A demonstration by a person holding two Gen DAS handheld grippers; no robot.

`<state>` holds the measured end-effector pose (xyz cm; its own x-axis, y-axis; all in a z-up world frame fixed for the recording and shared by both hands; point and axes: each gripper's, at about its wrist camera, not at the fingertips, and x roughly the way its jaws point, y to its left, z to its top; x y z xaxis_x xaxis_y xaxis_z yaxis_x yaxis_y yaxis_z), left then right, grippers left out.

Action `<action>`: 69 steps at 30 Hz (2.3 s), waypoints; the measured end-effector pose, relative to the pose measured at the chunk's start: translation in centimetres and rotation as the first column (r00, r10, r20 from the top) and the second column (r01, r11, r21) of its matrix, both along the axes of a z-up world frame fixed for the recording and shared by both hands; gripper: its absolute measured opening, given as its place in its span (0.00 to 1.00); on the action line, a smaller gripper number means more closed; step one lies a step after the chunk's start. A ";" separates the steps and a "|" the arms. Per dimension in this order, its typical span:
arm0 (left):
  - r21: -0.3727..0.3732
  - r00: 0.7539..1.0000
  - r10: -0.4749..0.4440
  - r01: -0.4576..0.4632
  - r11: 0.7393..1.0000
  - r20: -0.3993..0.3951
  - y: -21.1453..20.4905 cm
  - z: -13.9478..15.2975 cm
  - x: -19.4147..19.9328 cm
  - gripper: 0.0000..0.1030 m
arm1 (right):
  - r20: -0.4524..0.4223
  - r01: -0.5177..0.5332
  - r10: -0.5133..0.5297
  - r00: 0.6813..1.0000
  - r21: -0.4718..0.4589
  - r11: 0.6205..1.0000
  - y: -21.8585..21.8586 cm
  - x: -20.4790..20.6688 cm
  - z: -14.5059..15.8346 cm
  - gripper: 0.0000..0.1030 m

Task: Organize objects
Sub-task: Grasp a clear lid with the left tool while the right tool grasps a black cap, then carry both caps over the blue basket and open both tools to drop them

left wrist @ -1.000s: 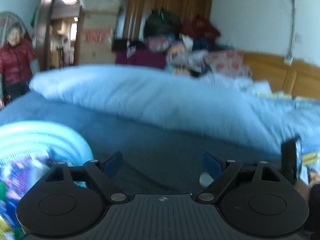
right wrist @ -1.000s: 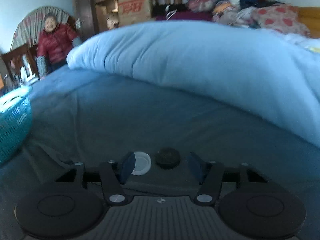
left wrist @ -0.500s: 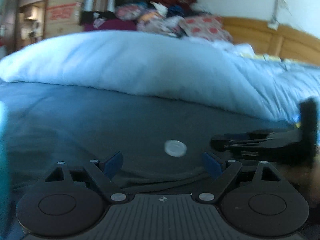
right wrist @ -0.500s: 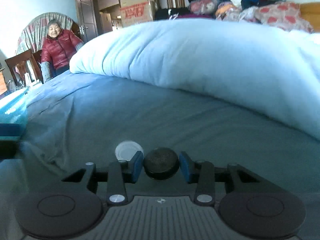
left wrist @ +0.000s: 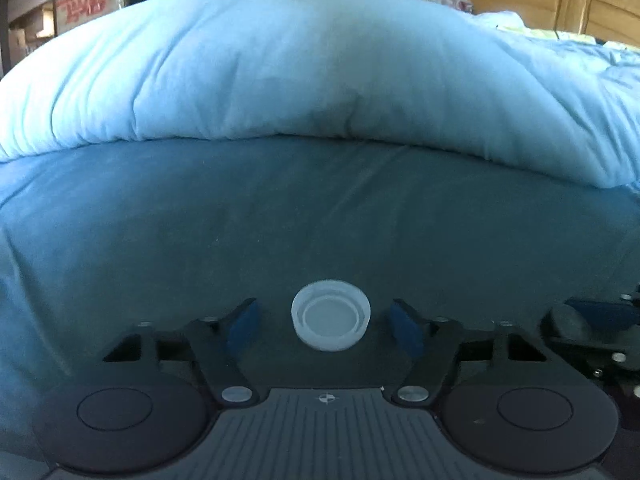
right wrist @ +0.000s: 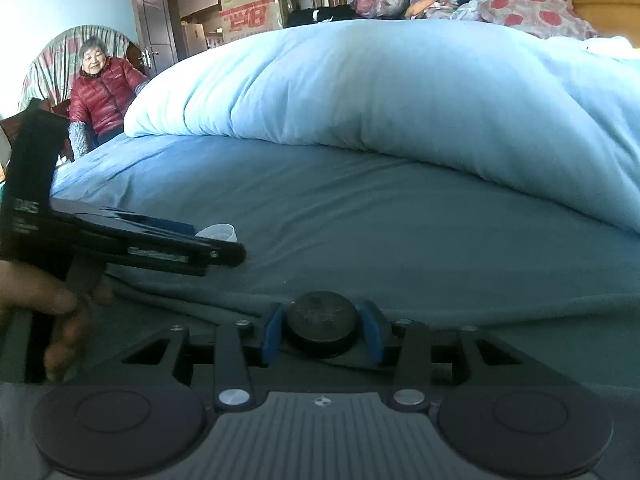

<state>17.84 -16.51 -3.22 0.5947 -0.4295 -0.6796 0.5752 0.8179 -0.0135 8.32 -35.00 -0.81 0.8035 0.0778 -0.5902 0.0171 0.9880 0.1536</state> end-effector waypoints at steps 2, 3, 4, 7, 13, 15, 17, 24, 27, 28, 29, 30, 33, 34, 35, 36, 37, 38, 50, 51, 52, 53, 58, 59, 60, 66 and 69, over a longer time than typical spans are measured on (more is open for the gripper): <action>-0.032 1.000 0.010 -0.010 0.999 -0.009 0.1 0.5 0.0 0.38 | 0.010 -0.002 0.002 1.000 0.002 1.000 -0.1 -0.1 0.1 0.41; -0.055 1.000 0.017 -0.017 0.998 -0.008 0.4 1.0 -0.4 0.38 | 0.019 -0.004 0.004 1.000 0.001 1.000 -0.1 -0.3 0.3 0.41; -0.068 1.000 0.018 -0.018 0.998 0.007 0.5 1.9 -1.0 0.38 | 0.028 -0.007 0.007 1.000 -0.002 1.000 0.1 -0.5 0.5 0.41; -0.117 0.997 0.029 -0.020 0.993 0.074 2.4 5.9 -4.5 0.38 | 0.060 -0.030 0.030 0.998 -0.008 1.000 0.7 -1.3 2.0 0.41; -0.167 0.958 0.201 -0.169 0.971 0.203 10.6 15.2 -10.4 0.38 | 0.180 -0.126 0.128 0.975 -0.025 0.992 5.2 -2.6 9.2 0.41; -0.161 0.926 0.285 -0.251 0.955 0.246 14.3 17.4 -11.9 0.38 | 0.234 -0.181 0.186 0.954 -0.044 0.983 7.7 -2.5 12.7 0.41; -0.173 0.898 0.369 -0.335 0.926 0.239 18.2 19.4 -12.7 0.38 | 0.273 -0.241 0.246 0.930 -0.053 0.969 10.5 -2.3 16.0 0.41; -0.186 0.769 0.584 -0.554 0.812 0.260 30.6 25.2 -14.0 0.38 | 0.302 -0.449 0.431 0.850 -0.010 0.894 20.8 0.5 25.6 0.41; -0.155 0.732 0.634 -0.616 0.772 0.248 34.7 26.2 -13.2 0.39 | 0.276 -0.509 0.493 0.826 -0.012 0.860 25.3 2.1 28.7 0.41; -0.142 0.727 0.645 -0.631 0.763 0.237 36.0 26.5 -12.9 0.39 | 0.265 -0.525 0.511 0.818 -0.017 0.851 26.8 2.6 29.6 0.41; -0.132 0.722 0.655 -0.644 0.754 0.223 37.0 26.6 -12.5 0.39 | 0.251 -0.542 0.529 0.811 -0.019 0.840 28.2 3.1 30.3 0.41; -0.124 0.715 0.666 -0.656 0.744 0.212 38.1 26.6 -12.3 0.39 | 0.240 -0.558 0.546 0.803 -0.020 0.830 29.8 3.7 31.0 0.41; -0.110 0.707 0.688 -0.680 0.725 0.167 40.6 26.5 -11.3 0.39 | 0.190 -0.600 0.589 0.785 -0.001 0.800 33.7 5.9 32.5 0.41; -0.104 0.703 0.696 -0.689 0.717 0.148 41.4 26.2 -11.1 0.39 | 0.172 -0.612 0.602 0.780 0.008 0.791 35.1 6.4 32.6 0.41; -0.098 0.698 0.703 -0.697 0.711 0.133 42.0 25.9 -10.9 0.39 | 0.155 -0.621 0.612 0.776 0.014 0.784 36.4 7.1 32.7 0.42; -0.093 0.696 0.708 -0.702 0.706 0.122 42.6 25.5 -10.5 0.39 | 0.138 -0.628 0.620 0.772 0.019 0.778 37.7 7.6 32.8 0.42; -0.088 0.696 0.709 -0.704 0.705 0.115 43.0 25.3 -10.4 0.39 | 0.120 -0.634 0.627 0.770 0.026 0.773 38.8 8.1 32.9 0.42; -0.083 0.696 0.710 -0.705 0.704 0.110 43.4 25.1 -10.4 0.39 | 0.101 -0.638 0.633 0.768 0.034 0.769 39.8 8.6 32.8 0.42; -0.064 0.690 0.720 -0.718 0.693 0.073 45.1 22.9 -10.0 0.39 | 0.014 -0.661 0.661 0.750 0.048 0.749 45.3 10.9 30.1 0.42; -0.065 0.688 0.722 -0.719 0.692 0.072 45.1 22.9 -10.0 0.39 | 0.013 -0.662 0.662 0.749 0.045 0.748 45.3 10.8 30.0 0.42; -0.064 0.687 0.723 -0.720 0.691 0.072 45.1 22.8 -10.1 0.39 | 0.012 -0.662 0.663 0.749 0.047 0.748 45.2 10.9 29.8 0.42; -0.065 0.687 0.723 -0.720 0.691 0.071 45.1 22.8 -10.1 0.39 | 0.012 -0.663 0.663 0.748 0.048 0.747 45.0 10.8 29.7 0.42; -0.064 0.687 0.723 -0.720 0.691 0.071 45.2 22.6 -9.9 0.39 | 0.011 -0.666 0.667 0.745 0.045 0.744 44.9 10.8 29.5 0.42; -0.063 0.687 0.723 -0.721 0.690 0.071 45.2 22.6 -9.9 0.39 | 0.012 -0.666 0.666 0.746 0.046 0.745 44.9 10.8 29.5 0.42; -0.063 0.686 0.724 -0.721 0.690 0.071 45.2 22.6 -9.9 0.39 | 0.013 -0.666 0.666 0.746 0.045 0.745 44.9 10.8 29.5 0.42; -0.061 0.681 0.728 -0.726 0.685 0.071 45.3 22.2 -9.7 0.39 | 0.014 -0.667 0.667 0.745 0.048 0.744 45.0 10.9 29.4 0.43; -0.058 0.677 0.732 -0.730 0.681 0.073 45.3 22.0 -9.6 0.39 | 0.014 -0.669 0.669 0.743 0.050 0.742 45.1 11.0 29.4 0.43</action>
<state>8.27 28.83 18.83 0.7790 0.1530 -0.6080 -0.2066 0.9783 -0.0185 19.34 10.13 28.54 0.5313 0.6226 -0.5745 -0.6447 0.7371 0.2026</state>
